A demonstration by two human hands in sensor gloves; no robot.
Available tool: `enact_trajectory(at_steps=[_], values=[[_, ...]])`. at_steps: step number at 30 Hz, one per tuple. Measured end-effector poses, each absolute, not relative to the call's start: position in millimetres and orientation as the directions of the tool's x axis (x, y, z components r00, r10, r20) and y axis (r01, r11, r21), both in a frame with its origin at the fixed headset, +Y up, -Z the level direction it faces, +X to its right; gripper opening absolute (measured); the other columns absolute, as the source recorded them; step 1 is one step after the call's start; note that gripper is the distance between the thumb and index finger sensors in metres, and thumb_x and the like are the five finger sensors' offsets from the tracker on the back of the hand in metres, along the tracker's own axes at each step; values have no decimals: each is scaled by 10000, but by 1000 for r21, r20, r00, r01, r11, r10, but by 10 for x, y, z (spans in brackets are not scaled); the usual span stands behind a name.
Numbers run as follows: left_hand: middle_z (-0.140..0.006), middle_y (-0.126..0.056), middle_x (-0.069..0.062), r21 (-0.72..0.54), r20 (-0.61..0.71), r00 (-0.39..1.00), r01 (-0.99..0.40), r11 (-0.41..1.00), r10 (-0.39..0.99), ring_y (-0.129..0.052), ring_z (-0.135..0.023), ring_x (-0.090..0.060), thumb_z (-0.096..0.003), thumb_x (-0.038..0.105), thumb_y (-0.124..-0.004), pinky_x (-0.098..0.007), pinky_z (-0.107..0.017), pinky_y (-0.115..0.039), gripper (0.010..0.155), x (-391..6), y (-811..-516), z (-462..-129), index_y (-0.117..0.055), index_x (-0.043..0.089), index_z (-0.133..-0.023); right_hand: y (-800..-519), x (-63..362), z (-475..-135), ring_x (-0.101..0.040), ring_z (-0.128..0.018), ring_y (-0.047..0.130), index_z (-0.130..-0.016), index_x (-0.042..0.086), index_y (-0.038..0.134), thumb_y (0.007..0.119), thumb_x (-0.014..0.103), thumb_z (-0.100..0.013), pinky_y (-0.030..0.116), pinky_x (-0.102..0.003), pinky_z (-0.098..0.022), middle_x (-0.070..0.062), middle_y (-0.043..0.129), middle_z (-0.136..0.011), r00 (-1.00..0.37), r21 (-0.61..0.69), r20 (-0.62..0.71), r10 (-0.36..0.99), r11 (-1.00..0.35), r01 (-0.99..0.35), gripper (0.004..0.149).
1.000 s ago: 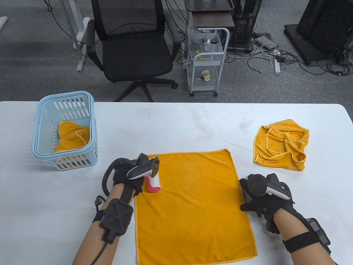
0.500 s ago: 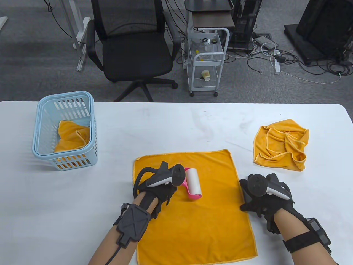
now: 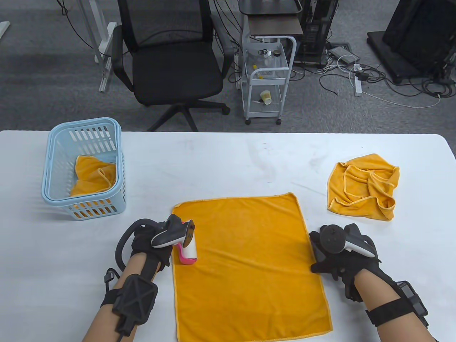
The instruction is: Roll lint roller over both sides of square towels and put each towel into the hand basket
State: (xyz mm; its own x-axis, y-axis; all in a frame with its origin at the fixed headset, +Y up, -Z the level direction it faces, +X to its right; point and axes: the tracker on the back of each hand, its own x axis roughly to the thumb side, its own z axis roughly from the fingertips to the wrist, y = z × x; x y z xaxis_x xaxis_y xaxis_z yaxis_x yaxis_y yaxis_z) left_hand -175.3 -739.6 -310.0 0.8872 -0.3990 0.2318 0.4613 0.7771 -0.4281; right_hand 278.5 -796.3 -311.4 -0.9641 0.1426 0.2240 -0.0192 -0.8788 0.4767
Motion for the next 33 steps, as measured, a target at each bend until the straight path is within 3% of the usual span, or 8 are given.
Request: enact_trajectory(at_steps=[5, 9, 11, 15, 18, 23, 27, 33], values=[[-939, -757, 59, -461, 304, 952, 190, 867, -47, -900, -774, -229, -501, 341, -840, -542, -657, -775, 596, -1211, -7377, -3045, -530, 339, -1010, -7963, 2786, -3115, -529, -1049, 287, -1138, 204, 357, 880, 572, -425, 415, -730, -695, -220, 260, -1163, -964, 477, 225, 142, -879, -18, 959], [-954, -735, 50, -434, 411, 911, 172, 884, 25, -889, -785, -230, -500, 371, -817, -534, -654, -779, 607, -626, -7474, -2945, -503, 327, -1018, -7964, 2787, -3116, -530, -1048, 287, -1138, 205, 358, 880, 571, -427, 414, -730, -695, -219, 258, -1164, -964, 478, 225, 143, -878, -18, 955], [-961, -726, 44, -430, 432, 902, 200, 880, 6, -881, -794, -237, -500, 377, -809, -535, -656, -775, 612, -485, -7545, -2920, -494, 322, -1022, -7963, 2787, -3117, -529, -1049, 289, -1138, 205, 358, 880, 571, -426, 414, -730, -695, -219, 261, -1163, -964, 478, 225, 142, -878, -18, 956], [-920, -773, 56, -358, 428, 884, 355, 864, -187, -909, -760, -236, -497, 357, -824, -532, -647, -784, 547, -560, -7595, -2899, -558, 356, -975, -7963, 2787, -3115, -529, -1049, 287, -1137, 205, 359, 880, 572, -425, 415, -730, -694, -220, 261, -1163, -964, 478, 225, 142, -878, -18, 956], [-911, -793, 70, -320, 371, 834, 529, 786, -409, -925, -758, -228, -505, 346, -820, -536, -656, -787, 498, -932, -7517, -2878, -586, 389, -942, -7962, 2786, -3116, -529, -1049, 289, -1137, 206, 358, 880, 572, -425, 414, -731, -695, -219, 260, -1164, -964, 477, 225, 140, -879, -16, 956], [-927, -784, 66, -380, 262, 797, 604, 701, -544, -914, -782, -239, -510, 329, -822, -548, -676, -767, 479, -1624, -7448, -2831, -598, 398, -929, -7960, 2784, -3117, -529, -1049, 290, -1137, 204, 359, 879, 572, -426, 415, -730, -695, -219, 261, -1164, -964, 478, 225, 138, -878, -14, 955], [-934, -760, 58, -450, 225, 905, 426, 785, -362, -891, -784, -238, -514, 332, -828, -558, -676, -748, 504, -1719, -7409, -2819, -585, 390, -952, -7958, 2784, -3116, -528, -1050, 290, -1137, 205, 358, 877, 573, -427, 415, -730, -695, -219, 262, -1163, -965, 477, 226, 136, -879, -12, 954], [-949, -719, 53, -462, 382, 924, 214, 861, -25, -885, -778, -218, -497, 351, -843, -536, -661, -771, 610, -804, -7493, -2727, -502, 359, -1003, -7958, 2785, -3116, -527, -1050, 288, -1137, 204, 358, 876, 572, -428, 415, -730, -696, -219, 260, -1163, -964, 478, 225, 139, -878, -15, 953]])
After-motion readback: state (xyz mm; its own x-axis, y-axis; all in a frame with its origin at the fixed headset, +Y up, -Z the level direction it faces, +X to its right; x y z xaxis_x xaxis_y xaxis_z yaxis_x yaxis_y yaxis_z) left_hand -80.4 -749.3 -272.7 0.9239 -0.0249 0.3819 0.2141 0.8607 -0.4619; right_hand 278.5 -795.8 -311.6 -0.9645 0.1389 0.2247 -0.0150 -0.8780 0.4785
